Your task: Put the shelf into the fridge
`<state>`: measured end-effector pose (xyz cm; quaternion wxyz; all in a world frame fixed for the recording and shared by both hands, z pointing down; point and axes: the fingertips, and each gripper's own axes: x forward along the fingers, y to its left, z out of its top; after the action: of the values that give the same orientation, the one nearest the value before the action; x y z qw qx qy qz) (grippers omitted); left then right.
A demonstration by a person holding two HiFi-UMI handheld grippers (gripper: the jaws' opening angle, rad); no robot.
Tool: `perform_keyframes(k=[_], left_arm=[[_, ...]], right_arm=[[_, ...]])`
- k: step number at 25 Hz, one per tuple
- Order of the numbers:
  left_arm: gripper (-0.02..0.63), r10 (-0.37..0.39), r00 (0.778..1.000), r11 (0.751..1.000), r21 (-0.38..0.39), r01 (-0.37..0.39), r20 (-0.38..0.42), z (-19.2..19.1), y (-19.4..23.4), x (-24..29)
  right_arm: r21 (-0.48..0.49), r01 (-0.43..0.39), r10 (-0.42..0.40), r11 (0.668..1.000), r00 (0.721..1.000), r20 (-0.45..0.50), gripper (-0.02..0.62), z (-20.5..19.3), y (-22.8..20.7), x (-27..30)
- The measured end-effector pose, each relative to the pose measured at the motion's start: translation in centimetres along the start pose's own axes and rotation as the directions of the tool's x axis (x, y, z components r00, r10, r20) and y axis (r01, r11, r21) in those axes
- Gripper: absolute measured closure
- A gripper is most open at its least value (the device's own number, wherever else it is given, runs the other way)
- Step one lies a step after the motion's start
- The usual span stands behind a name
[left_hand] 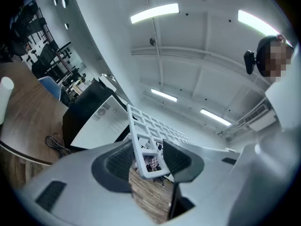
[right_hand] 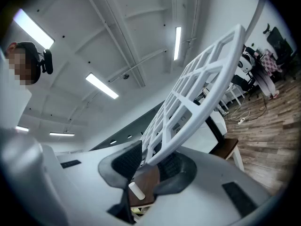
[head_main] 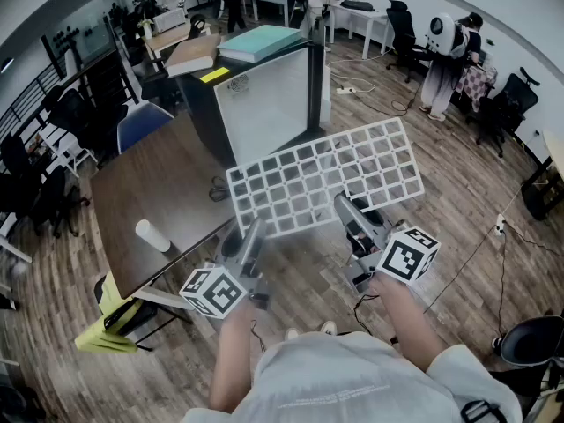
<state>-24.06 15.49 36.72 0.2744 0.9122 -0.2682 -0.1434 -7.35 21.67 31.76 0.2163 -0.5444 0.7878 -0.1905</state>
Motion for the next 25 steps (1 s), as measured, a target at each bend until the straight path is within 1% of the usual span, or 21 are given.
perform_keyframes(k=[12,18,22,25], left_arm=[[0.422,0.031,0.999,0.999,0.024,-0.031,0.021,-1.1,-2.2,1.9],[0.422,0.063,0.998,0.997,0.031,-0.064,0.024,-3.5,-4.1,3.7],[0.422,0.068,0.997,0.997,0.035,-0.068,0.023,-4.7,-4.6,4.9],[0.422,0.078,0.997,0.996,0.036,-0.079,0.019,-5.1,-4.8,6.6]], right_arm=[[0.019,-0.044,0.044,0.999,0.999,-0.011,0.508,2.2,-2.1,-1.1],[0.030,-0.057,0.058,0.998,0.998,-0.022,0.503,3.2,-5.1,-3.1],[0.016,-0.073,0.074,0.997,0.997,-0.035,0.502,3.8,-6.5,-3.6],[0.024,-0.076,0.077,0.997,0.997,-0.033,0.502,4.5,-8.2,-3.5]])
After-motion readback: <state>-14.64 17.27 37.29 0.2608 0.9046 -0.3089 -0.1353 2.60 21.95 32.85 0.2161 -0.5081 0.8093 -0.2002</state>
